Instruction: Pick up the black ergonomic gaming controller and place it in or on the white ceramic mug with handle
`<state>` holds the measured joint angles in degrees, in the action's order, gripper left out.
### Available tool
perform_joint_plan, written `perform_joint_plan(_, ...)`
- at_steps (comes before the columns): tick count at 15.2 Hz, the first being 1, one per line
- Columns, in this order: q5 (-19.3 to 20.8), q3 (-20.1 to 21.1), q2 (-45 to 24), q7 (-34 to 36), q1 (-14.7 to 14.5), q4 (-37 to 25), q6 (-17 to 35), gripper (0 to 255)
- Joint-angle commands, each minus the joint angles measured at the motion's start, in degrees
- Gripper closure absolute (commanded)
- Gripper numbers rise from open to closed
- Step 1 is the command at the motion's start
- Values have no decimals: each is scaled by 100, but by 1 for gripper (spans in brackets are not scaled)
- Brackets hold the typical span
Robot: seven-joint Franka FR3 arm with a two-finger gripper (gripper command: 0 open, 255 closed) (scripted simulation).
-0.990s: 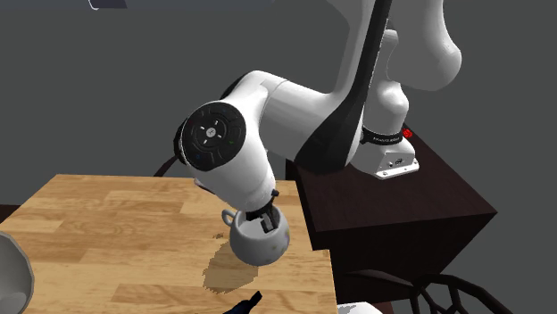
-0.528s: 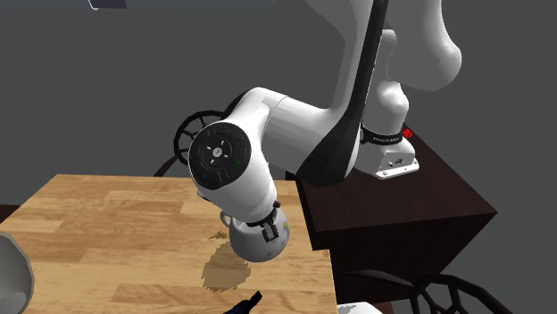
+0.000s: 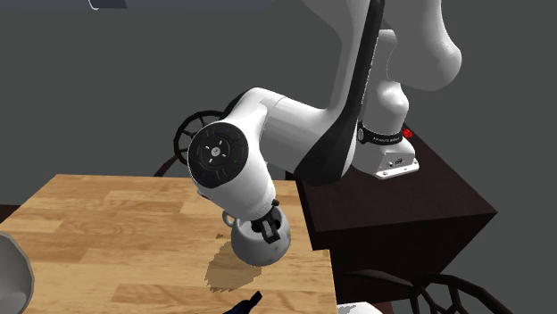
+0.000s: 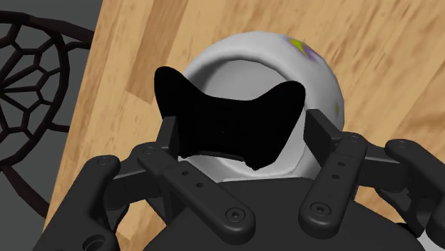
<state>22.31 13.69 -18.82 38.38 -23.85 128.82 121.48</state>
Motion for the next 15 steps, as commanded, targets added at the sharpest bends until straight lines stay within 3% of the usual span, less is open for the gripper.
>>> perform_joint_plan(1,-1,-5,5,-6,6,6,-6,0)
perform_joint_plan(3,10,-3,-48,24,-11,-24,7,0)
perform_joint_plan(7,-259,136,226,-136,-79,-448,-671,0)
perform_joint_plan(15,-258,136,226,-136,-80,-447,-670,0)
